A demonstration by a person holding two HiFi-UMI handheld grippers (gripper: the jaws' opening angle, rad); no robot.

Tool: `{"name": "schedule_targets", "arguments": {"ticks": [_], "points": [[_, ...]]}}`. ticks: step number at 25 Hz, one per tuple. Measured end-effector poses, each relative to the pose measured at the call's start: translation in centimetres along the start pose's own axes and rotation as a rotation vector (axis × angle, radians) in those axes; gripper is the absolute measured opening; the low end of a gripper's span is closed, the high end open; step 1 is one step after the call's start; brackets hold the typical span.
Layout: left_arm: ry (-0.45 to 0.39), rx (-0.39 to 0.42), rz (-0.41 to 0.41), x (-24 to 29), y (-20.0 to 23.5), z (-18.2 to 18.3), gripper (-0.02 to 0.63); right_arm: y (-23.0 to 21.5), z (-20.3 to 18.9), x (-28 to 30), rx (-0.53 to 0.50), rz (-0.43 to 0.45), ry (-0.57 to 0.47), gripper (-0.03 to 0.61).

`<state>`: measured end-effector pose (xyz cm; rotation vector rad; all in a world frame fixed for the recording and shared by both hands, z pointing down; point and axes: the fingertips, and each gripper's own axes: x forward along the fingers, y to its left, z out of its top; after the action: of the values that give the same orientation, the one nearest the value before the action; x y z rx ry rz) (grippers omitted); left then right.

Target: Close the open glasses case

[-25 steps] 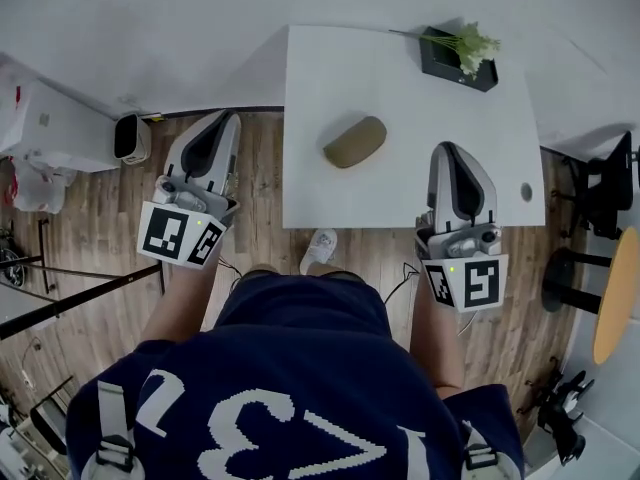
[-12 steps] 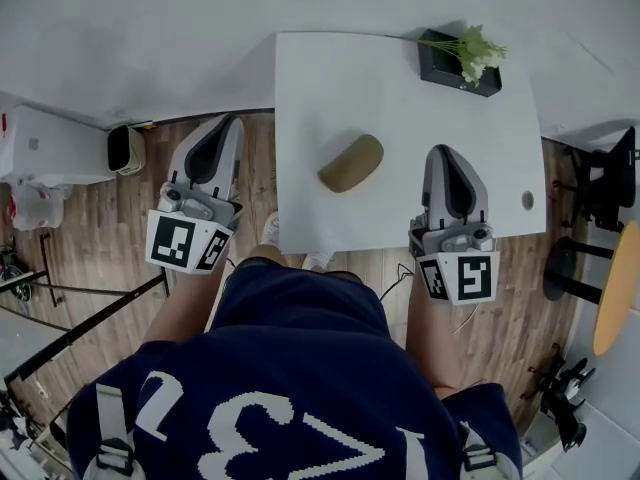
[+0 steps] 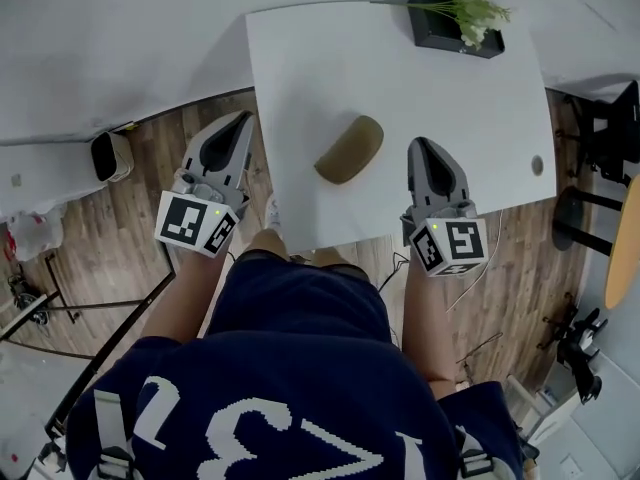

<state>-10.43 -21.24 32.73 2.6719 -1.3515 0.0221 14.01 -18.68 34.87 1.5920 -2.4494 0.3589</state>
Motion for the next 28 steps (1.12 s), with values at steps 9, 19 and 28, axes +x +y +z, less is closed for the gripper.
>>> {"name": "schedule_targets", "arguments": {"ticks": [9,19,28], "points": [[0.140,-0.130,-0.244,3.5,-4.4,-8.2,0.012,-0.6,-10.5,3.5,0.453,0.053,0.187,0.140],[0.476,-0.253,-0.398,5.4,-8.2,-18.4,0.014,-2.3,-16.2,5.7,0.670,0.044,0.307,0.114],[0.747,-0.302,-0.578,3.7,-10.9,-21.7,0.012,0.5,-15.0,9.5,0.535,0.248,0.393,0.040]]}}
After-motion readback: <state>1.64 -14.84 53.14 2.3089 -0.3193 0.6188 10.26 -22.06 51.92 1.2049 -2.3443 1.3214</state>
